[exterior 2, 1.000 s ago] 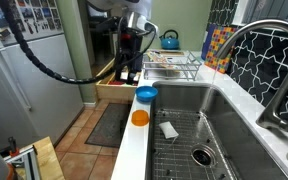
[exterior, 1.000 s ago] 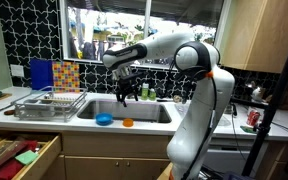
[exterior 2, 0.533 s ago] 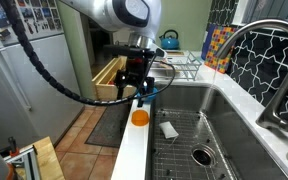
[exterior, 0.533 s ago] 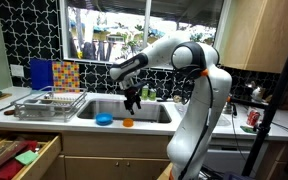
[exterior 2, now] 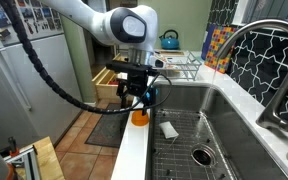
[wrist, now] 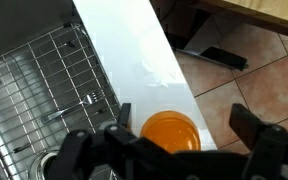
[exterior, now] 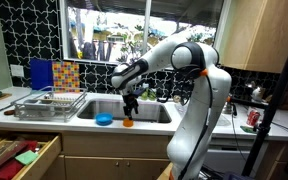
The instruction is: Place the orange bowl under the running faucet then put the bowl back on the counter
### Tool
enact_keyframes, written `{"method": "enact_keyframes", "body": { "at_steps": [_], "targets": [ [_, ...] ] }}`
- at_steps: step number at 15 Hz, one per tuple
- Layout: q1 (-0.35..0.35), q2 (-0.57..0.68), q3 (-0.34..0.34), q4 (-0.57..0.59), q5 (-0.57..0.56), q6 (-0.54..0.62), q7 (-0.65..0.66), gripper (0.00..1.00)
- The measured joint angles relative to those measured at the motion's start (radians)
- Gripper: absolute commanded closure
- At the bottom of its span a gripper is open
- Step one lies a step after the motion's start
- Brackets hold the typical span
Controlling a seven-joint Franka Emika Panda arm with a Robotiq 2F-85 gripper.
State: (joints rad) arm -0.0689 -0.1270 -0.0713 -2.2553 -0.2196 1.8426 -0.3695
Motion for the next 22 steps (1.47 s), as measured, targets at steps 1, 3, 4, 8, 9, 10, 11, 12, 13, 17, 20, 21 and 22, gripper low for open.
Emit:
{"method": "enact_keyframes", "body": {
  "at_steps": [1, 3, 4, 8, 9, 10, 11, 12, 13, 17, 20, 21, 22],
  "targets": [
    [0.000, 0.000, 0.000, 0.002, 0.000, 0.000, 0.000, 0.00],
    [0.000, 0.000, 0.000, 0.003, 0.000, 0.000, 0.000, 0.00],
    [0.000, 0.000, 0.000, 0.003, 0.000, 0.000, 0.000, 0.00],
    [0.004, 0.000, 0.001, -0.010, -0.003, 0.098, -0.028, 0.00],
    [0.004, 0.000, 0.000, -0.015, 0.000, 0.126, -0.043, 0.00],
    [0.004, 0.000, 0.000, -0.022, 0.003, 0.144, -0.058, 0.00],
    [0.005, 0.000, 0.000, -0.031, 0.007, 0.153, -0.076, 0.00],
    [0.005, 0.000, 0.000, -0.039, 0.011, 0.158, -0.091, 0.00],
    [0.005, 0.000, 0.000, -0.047, 0.011, 0.160, -0.106, 0.00],
    [0.005, 0.001, -0.004, -0.073, 0.011, 0.194, -0.161, 0.00],
    [0.005, 0.002, -0.006, -0.096, 0.011, 0.244, -0.193, 0.00],
    [0.005, 0.003, -0.008, -0.104, 0.011, 0.261, -0.201, 0.00],
    [0.005, 0.004, -0.010, -0.110, 0.011, 0.276, -0.207, 0.00]
  ]
}}
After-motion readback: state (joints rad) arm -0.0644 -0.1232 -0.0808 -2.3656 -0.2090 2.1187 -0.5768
